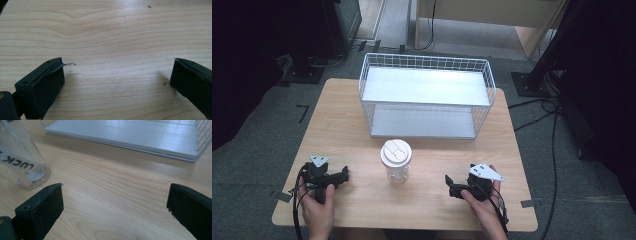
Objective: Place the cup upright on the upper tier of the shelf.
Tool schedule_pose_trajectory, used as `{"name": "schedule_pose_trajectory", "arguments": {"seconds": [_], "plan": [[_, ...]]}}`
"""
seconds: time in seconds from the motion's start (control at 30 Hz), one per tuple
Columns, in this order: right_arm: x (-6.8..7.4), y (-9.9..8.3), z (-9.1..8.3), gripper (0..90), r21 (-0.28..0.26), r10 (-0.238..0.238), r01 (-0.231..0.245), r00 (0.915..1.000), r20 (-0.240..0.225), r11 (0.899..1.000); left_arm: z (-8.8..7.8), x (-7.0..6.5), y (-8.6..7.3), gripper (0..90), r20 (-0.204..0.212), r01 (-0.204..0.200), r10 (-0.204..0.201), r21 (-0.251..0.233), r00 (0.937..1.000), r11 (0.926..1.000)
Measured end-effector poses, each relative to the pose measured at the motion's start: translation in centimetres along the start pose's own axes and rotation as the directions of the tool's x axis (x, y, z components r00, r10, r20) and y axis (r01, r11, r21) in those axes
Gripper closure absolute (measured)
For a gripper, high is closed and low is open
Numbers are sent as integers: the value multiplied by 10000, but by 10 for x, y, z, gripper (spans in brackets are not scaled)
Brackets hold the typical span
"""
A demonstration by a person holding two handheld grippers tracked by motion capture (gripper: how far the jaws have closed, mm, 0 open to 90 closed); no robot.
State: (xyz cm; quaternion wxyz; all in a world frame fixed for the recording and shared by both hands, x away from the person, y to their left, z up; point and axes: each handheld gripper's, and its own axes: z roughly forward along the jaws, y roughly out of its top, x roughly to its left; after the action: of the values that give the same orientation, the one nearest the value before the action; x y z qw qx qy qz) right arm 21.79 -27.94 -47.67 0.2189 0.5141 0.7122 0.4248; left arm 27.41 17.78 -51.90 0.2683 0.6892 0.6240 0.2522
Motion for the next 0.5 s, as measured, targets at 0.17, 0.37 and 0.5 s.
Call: {"name": "schedule_pose_trajectory", "arguments": {"seconds": [0.17,0.37,0.5], "plan": [[11,3,7,7,-58,-19,18,9996,-273,10000,0,0,0,0,0,0,0,1,10000,10000],[22,8,15,7,-152,19,-28,9985,-543,9999,0,0,0,0,1,-3,3,3,10000,10000],[29,11,19,7,-177,-48,35,9976,-692,9998,0,0,0,0,0,-2,2,-1,10000,10000]]}}
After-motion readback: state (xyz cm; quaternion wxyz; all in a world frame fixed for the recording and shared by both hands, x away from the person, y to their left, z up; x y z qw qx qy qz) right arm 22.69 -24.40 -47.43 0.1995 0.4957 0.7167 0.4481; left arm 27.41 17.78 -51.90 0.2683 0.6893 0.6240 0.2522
